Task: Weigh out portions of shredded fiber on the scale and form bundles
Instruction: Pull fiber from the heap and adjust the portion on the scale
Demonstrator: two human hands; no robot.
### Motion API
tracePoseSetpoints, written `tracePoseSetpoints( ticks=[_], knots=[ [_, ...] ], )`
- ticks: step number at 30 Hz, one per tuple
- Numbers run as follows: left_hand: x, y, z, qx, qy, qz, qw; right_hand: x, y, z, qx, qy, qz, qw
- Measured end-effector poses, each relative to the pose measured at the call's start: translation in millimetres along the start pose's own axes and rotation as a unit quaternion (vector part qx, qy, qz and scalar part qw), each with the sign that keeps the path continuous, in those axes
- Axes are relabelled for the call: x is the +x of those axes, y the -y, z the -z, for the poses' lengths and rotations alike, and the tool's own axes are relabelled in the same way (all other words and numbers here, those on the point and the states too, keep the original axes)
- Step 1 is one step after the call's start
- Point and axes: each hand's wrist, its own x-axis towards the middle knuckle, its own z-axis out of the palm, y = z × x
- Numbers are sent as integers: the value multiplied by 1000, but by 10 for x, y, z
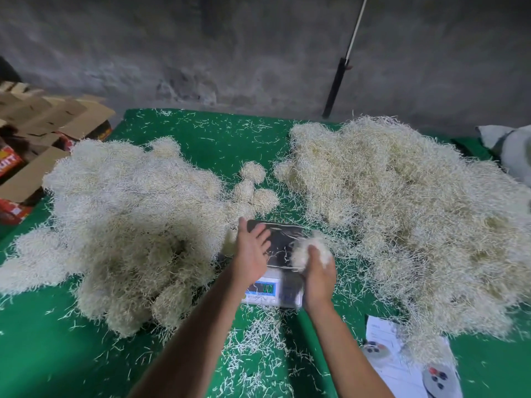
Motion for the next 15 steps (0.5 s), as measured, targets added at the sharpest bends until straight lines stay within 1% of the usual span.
tracePoseSetpoints(
  ticks=[1, 2, 3, 4, 5, 6, 7, 8, 9, 10, 12, 15],
  knots=[
    [23, 4, 54, -15, -10, -8, 1000, 73, -4, 111, 80, -72, -67, 992],
    [28, 14, 117, -22, -10, -6, 1000, 141, -5, 212, 135, -129, -119, 975],
    [32, 40, 190, -21, -3, 0, 1000, 198, -1, 284, 158, -168, -162, 959],
    [31, 72, 258, -13, 4, 9, 1000, 230, 7, 328, 164, -183, -195, 950],
    [29, 97, 303, -10, 10, 17, 1000, 260, 36, 330, 177, -160, -209, 948],
    [31, 118, 333, -10, 13, 20, 1000, 283, 94, 294, 201, -103, -202, 953],
    [46, 130, 342, -13, 14, 19, 1000, 295, 198, 242, 232, -18, -177, 956],
    [65, 140, 339, -19, 14, 17, 1000, 308, 323, 180, 265, 63, -144, 951],
    [81, 142, 333, -28, 13, 12, 999, 315, 447, 123, 297, 119, -126, 939],
    [89, 136, 337, -38, 13, 6, 999, 310, 561, 71, 320, 153, -121, 927],
    [91, 116, 346, -42, 22, 3, 999, 284, 650, 19, 332, 173, -116, 920],
    [117, 96, 355, -37, 31, -1, 999, 228, 516, 32, 342, 171, -121, 916]
  ],
)
